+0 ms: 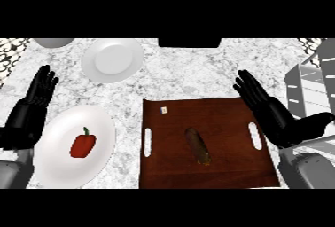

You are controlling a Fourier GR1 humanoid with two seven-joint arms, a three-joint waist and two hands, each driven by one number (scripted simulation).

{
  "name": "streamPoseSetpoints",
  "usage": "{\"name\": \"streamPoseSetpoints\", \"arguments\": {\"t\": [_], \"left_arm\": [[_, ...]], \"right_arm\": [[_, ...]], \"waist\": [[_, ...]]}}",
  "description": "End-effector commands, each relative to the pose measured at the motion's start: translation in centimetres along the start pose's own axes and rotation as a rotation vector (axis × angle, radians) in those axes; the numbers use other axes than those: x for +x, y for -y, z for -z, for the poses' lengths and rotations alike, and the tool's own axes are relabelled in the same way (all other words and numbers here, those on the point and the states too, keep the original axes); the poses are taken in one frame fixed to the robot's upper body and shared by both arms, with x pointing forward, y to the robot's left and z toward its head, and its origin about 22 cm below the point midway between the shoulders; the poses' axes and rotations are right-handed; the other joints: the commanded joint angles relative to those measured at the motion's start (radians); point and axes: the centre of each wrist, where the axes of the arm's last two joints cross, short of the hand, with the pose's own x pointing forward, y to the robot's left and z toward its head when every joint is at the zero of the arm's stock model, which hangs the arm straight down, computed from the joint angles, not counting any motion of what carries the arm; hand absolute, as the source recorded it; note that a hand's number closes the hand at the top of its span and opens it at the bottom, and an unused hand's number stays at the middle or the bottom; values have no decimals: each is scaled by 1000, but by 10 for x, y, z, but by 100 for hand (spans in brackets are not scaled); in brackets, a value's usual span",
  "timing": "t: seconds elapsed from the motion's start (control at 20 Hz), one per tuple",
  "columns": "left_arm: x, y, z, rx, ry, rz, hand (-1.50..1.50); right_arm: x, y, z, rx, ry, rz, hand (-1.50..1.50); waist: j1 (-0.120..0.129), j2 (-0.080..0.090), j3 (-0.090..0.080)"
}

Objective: Pick the sweet potato from the tray and place it in the tiered basket

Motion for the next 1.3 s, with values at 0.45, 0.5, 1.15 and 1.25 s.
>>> {"name": "streamPoseSetpoints", "arguments": {"t": [0.45, 0.5, 1.15, 1.25], "left_arm": [[-77, -30, -80, 35, -573, 27, 0], [-73, -34, -72, 28, -574, 17, 0], [-70, -27, -72, 10, -600, 24, 0], [-70, -46, -70, 14, -616, 18, 0]], "right_arm": [[-92, -43, -41, 36, 217, 74, -150], [-97, -37, -47, -11, 177, -97, -150], [-53, -20, -35, 168, -420, -1023, -150], [-33, -43, -16, 224, -445, -1034, -150]], "waist": [[6, -13, 31], [-2, -14, 29], [14, -18, 24], [16, -15, 25]]}}
